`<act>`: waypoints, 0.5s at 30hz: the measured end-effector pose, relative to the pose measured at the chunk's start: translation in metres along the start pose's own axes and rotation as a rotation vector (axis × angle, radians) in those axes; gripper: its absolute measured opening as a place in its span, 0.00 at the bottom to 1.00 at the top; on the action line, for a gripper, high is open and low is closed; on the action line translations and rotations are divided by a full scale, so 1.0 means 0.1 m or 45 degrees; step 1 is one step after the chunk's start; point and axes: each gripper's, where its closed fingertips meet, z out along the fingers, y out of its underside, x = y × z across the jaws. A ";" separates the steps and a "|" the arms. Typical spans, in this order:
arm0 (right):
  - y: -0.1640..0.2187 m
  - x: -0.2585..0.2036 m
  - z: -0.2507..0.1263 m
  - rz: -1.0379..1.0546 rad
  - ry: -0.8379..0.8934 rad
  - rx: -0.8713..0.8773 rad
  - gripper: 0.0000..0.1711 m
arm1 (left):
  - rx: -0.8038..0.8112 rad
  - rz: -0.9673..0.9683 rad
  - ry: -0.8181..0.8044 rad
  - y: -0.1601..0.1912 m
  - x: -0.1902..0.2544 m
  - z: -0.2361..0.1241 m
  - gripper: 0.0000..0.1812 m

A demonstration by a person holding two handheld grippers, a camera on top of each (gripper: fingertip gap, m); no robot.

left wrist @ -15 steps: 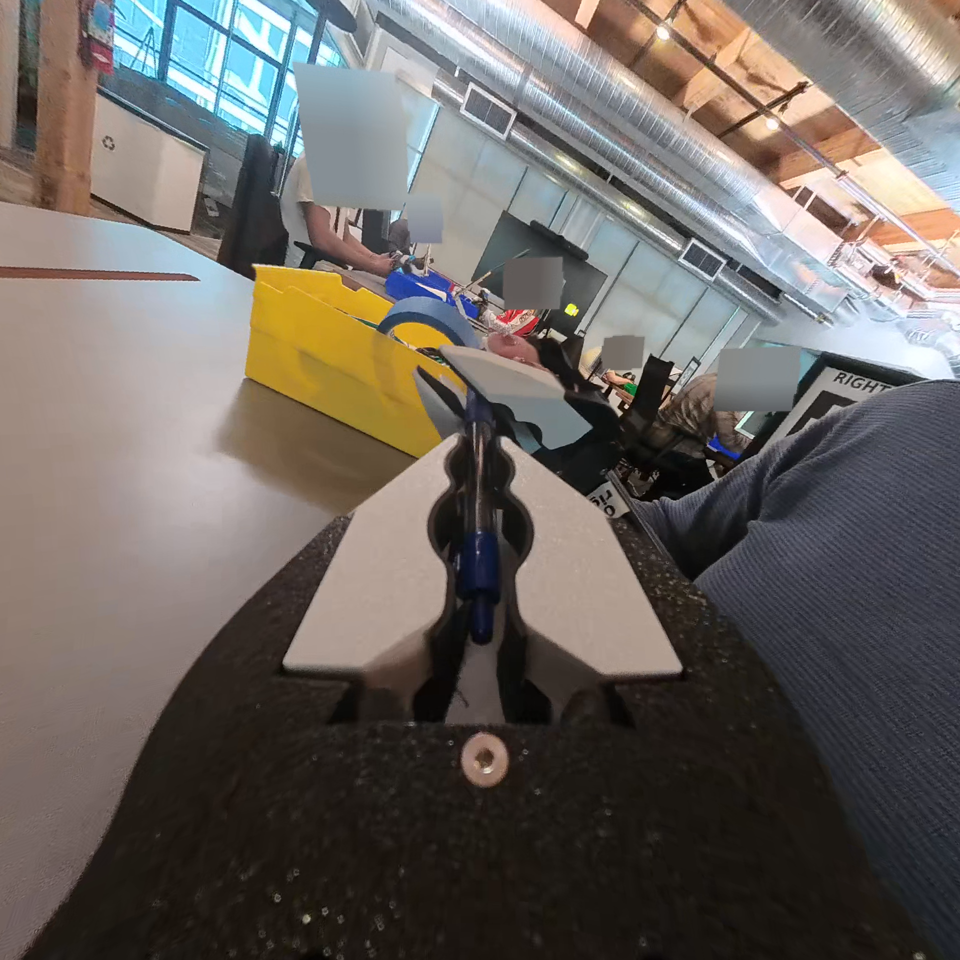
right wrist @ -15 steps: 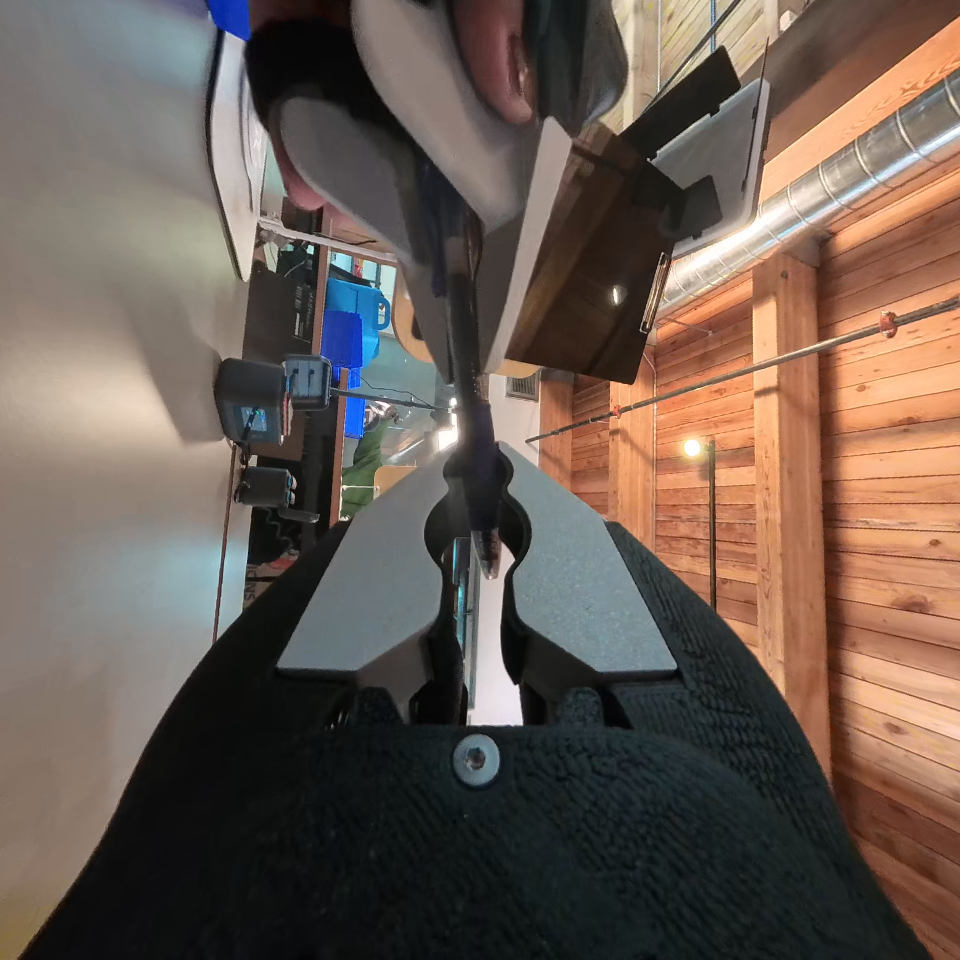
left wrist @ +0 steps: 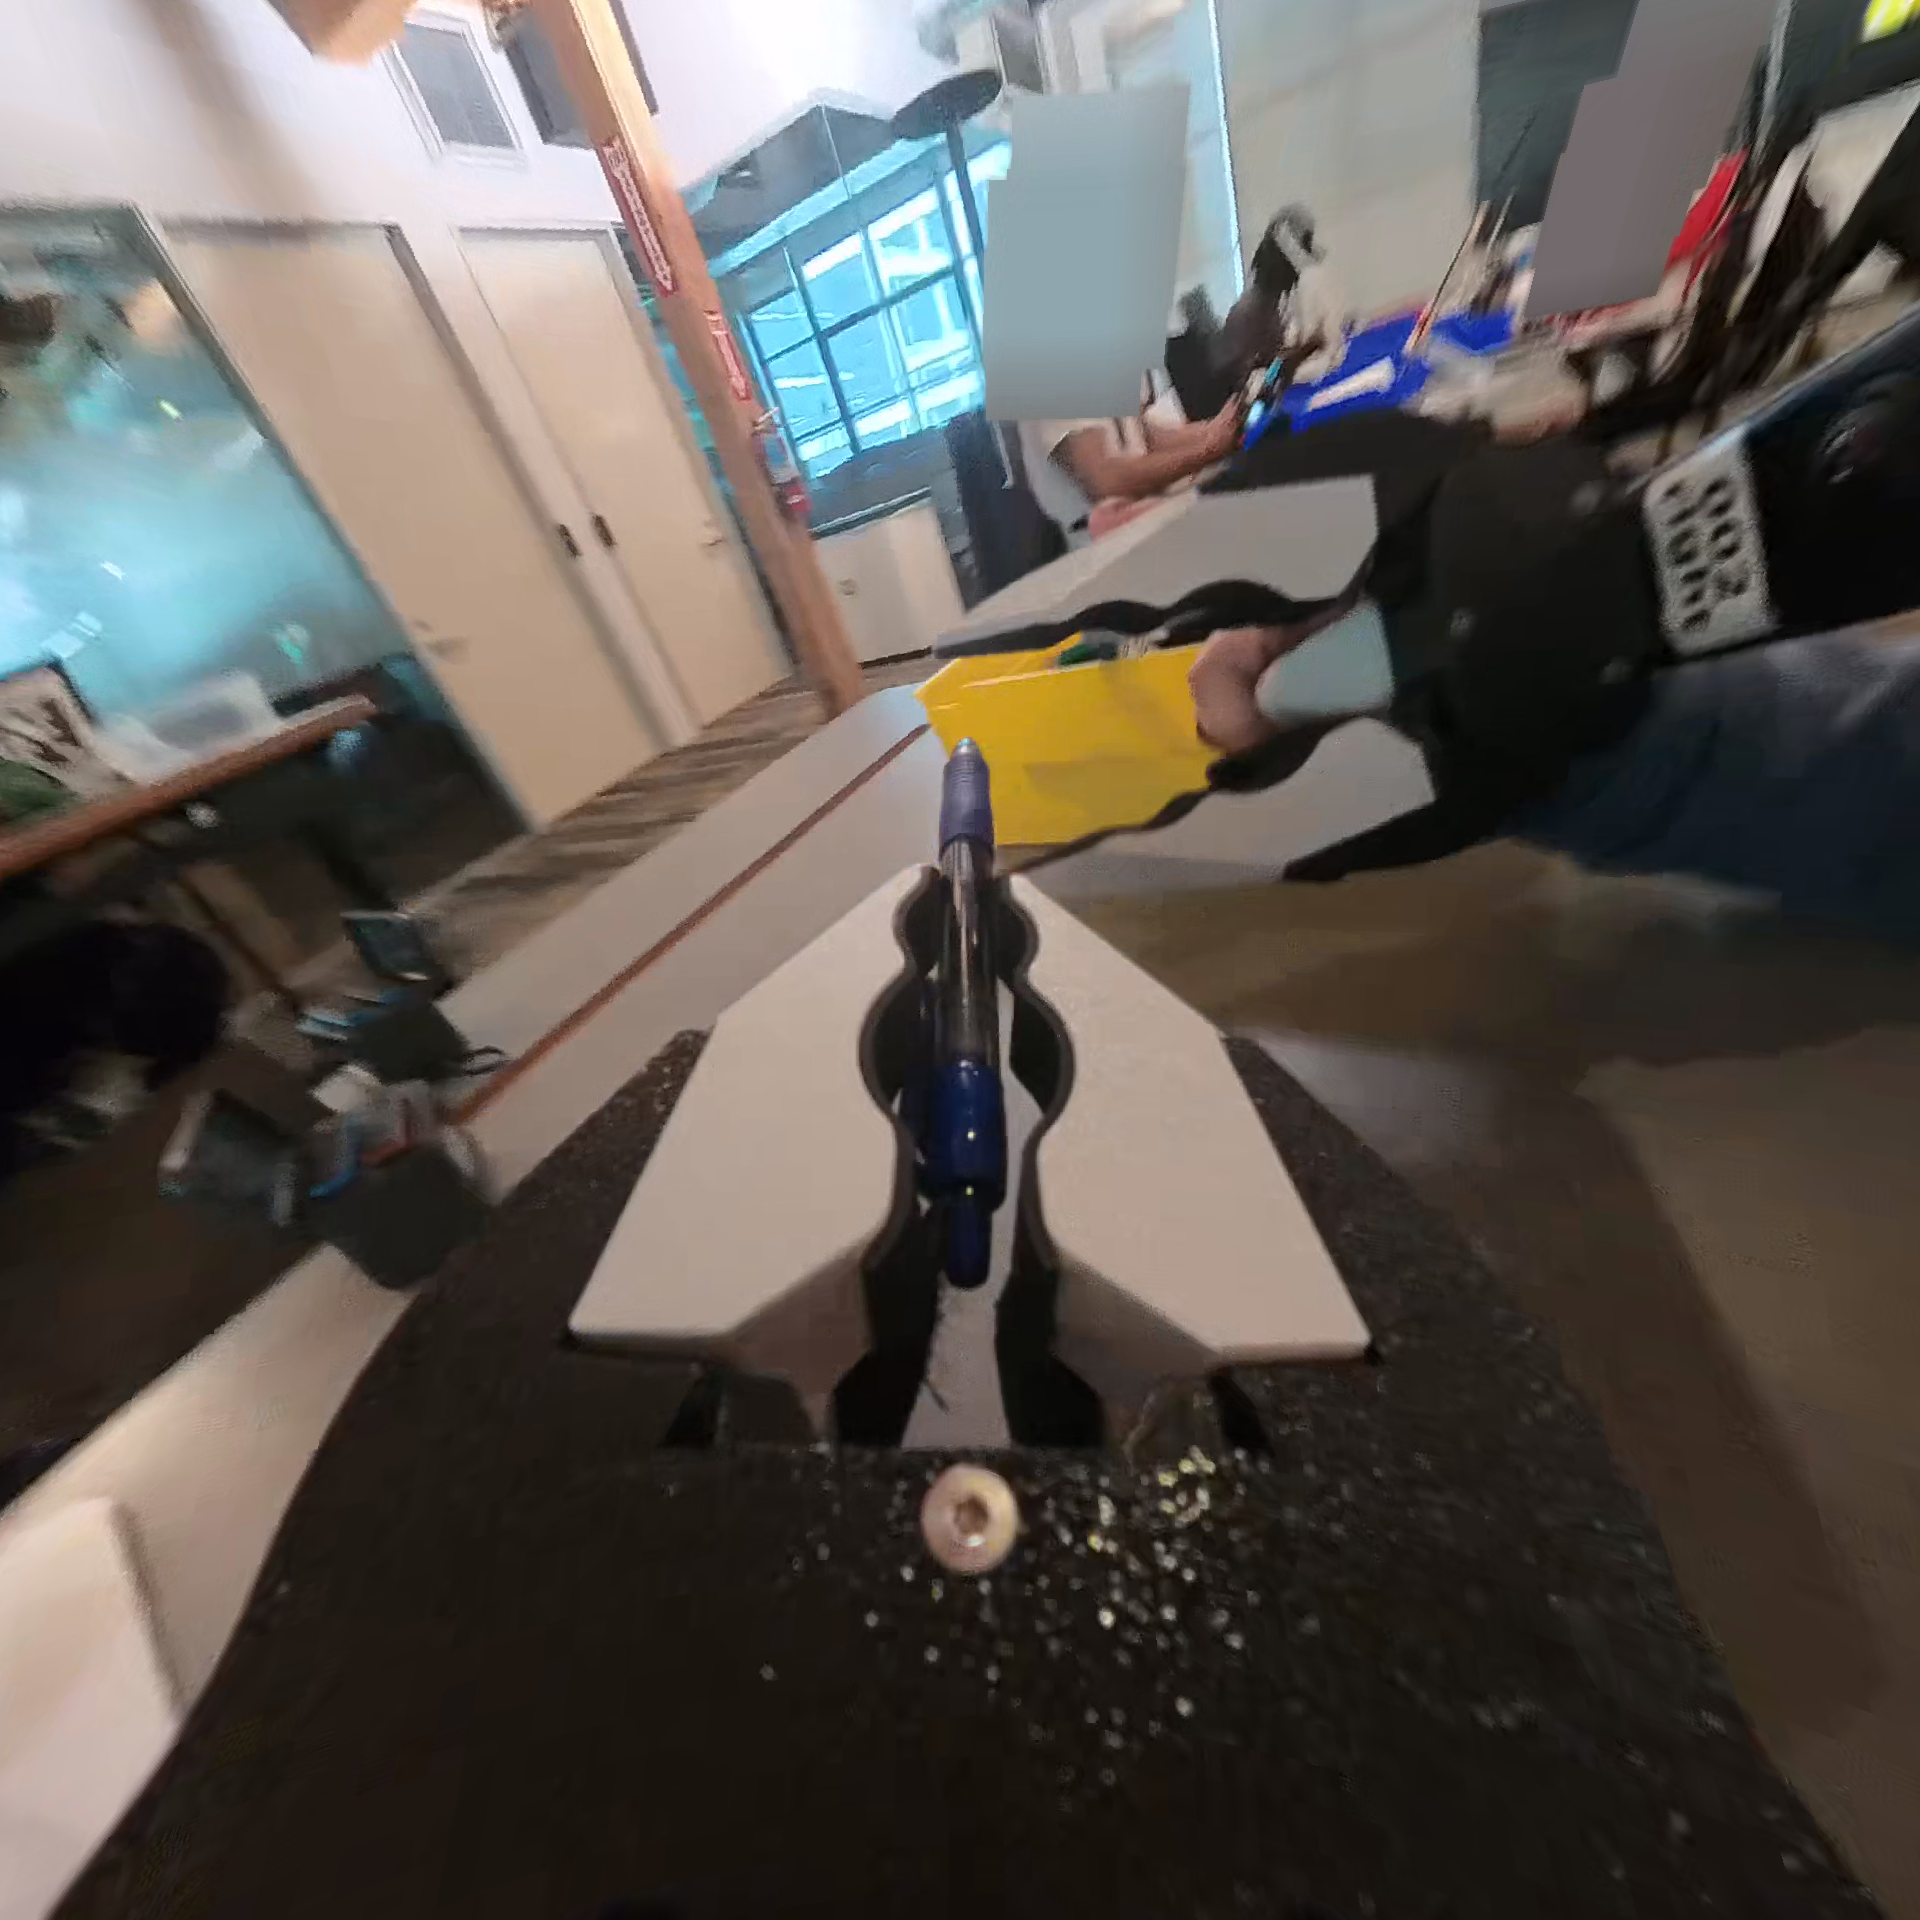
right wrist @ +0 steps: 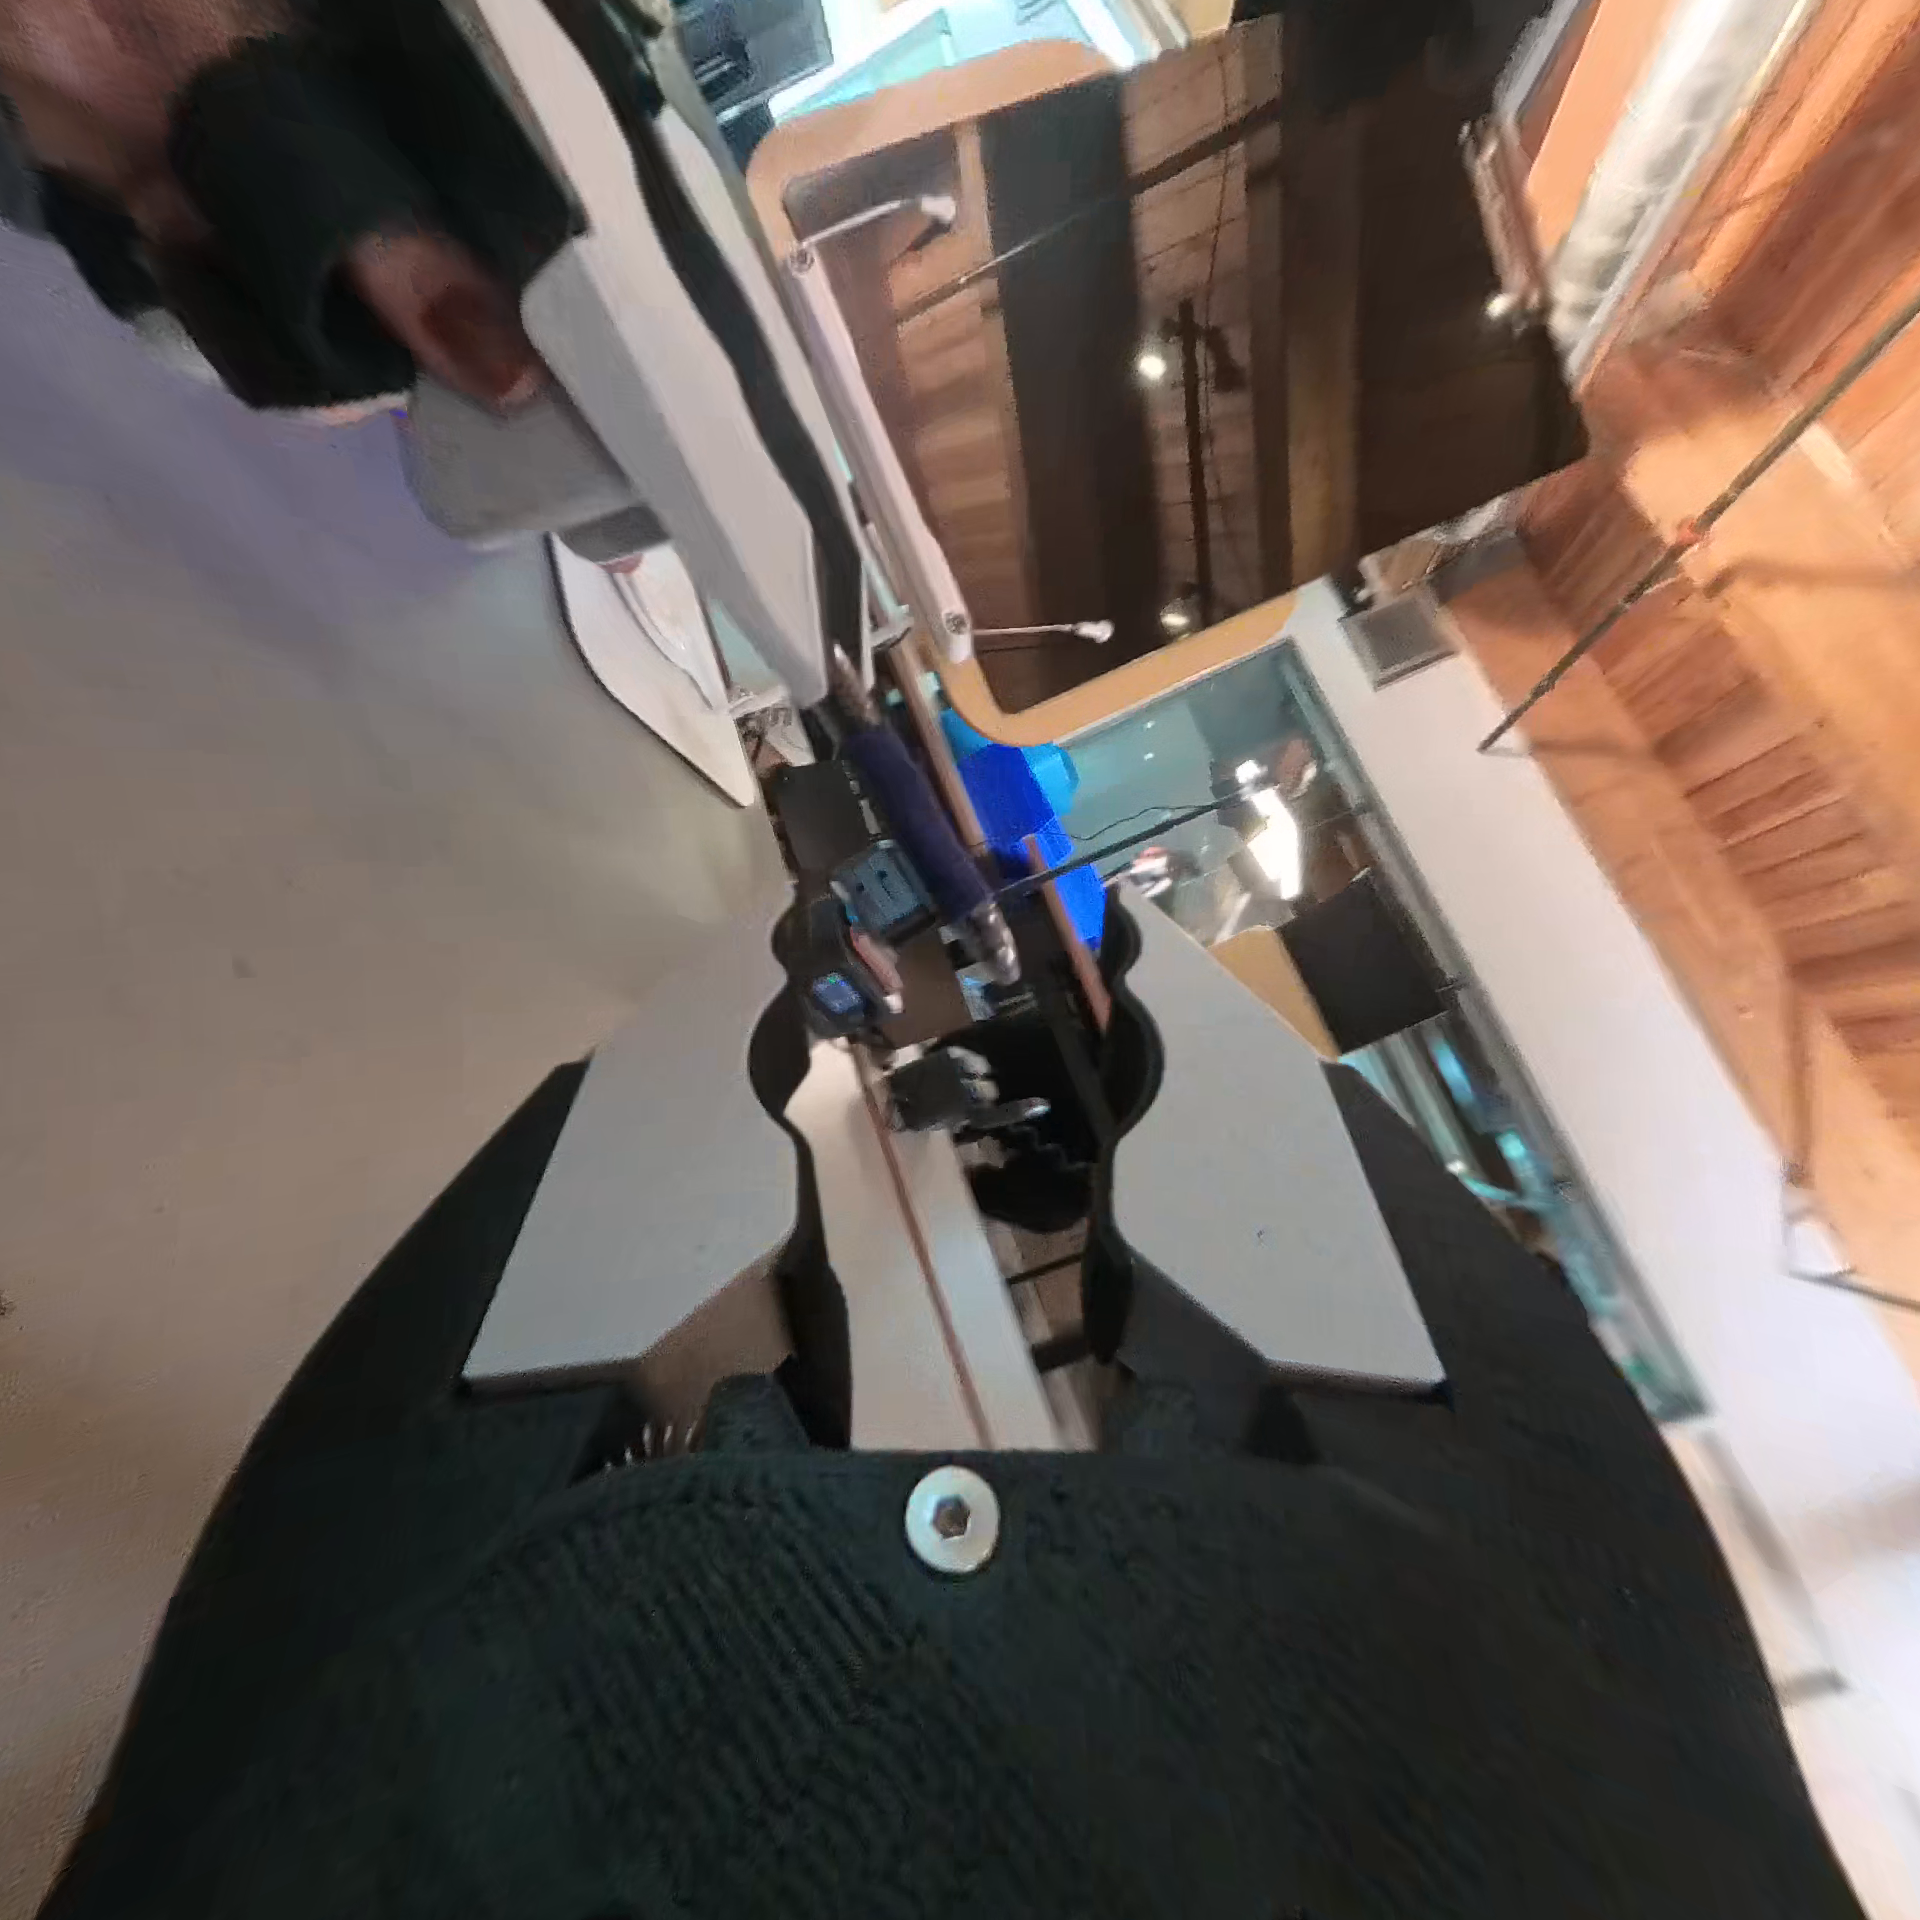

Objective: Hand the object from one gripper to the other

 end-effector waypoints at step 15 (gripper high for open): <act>0.21 0.22 0.07 0.574 -0.001 -0.278 0.06 | 0.286 0.111 -0.326 -0.35 -0.25 -0.17 0.47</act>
